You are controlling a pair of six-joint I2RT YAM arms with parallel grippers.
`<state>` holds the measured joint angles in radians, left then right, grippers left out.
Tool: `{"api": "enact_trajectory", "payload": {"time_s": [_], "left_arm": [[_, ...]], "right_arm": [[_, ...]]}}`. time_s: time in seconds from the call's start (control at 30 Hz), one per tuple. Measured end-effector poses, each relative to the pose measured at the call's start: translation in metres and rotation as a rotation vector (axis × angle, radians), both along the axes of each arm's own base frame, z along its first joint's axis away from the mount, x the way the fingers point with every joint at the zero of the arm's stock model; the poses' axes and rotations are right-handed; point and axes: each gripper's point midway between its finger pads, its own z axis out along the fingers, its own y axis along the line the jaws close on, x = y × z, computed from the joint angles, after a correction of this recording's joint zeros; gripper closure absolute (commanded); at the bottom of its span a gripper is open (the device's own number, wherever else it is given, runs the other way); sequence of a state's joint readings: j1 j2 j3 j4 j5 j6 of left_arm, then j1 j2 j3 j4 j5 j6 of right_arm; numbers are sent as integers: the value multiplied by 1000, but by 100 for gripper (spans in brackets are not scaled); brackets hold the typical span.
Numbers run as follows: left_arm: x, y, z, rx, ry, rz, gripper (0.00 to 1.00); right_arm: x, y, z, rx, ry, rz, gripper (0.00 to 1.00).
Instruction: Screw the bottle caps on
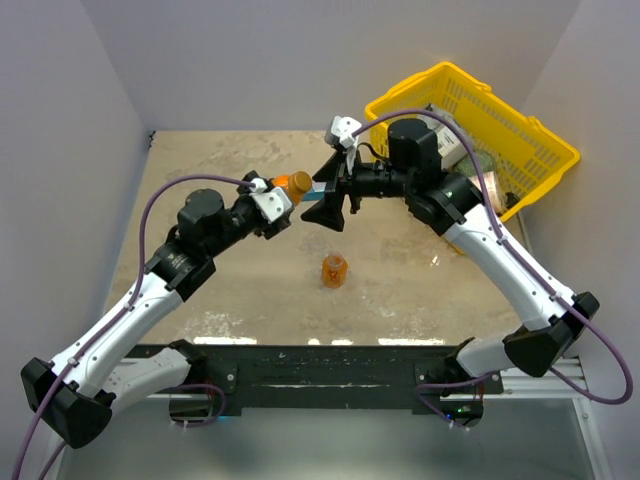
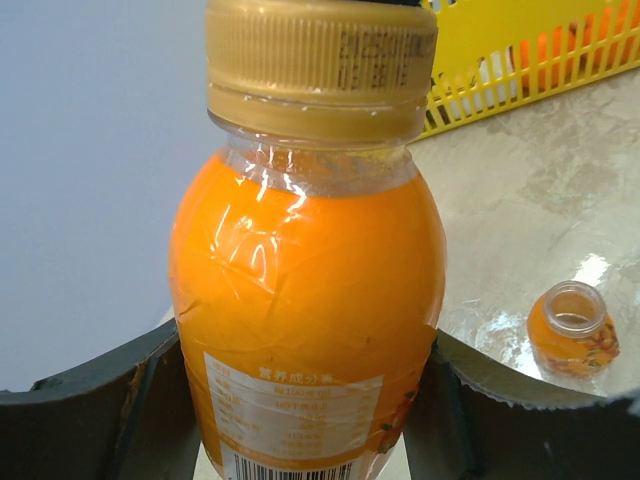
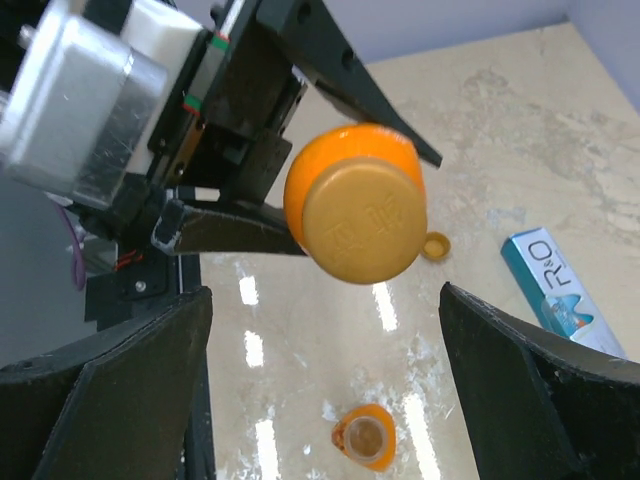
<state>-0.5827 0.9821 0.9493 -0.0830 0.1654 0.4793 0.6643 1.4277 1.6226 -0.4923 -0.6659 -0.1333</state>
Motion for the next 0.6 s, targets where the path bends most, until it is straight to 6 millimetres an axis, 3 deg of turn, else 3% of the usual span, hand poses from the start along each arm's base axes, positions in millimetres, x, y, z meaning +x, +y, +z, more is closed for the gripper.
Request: {"api": "enact_trajectory", "payload": {"time_s": [0.17, 0.37, 0.6], "left_arm": [[-5, -7, -1, -24, 25, -42, 100], [-10, -13, -1, -39, 40, -78, 100], [-13, -16, 0, -48, 44, -102, 100]], "right_arm": [[4, 1, 19, 58, -20, -35, 5], [6, 7, 33, 126, -1, -44, 22], [8, 15, 36, 163, 26, -25, 36]]}}
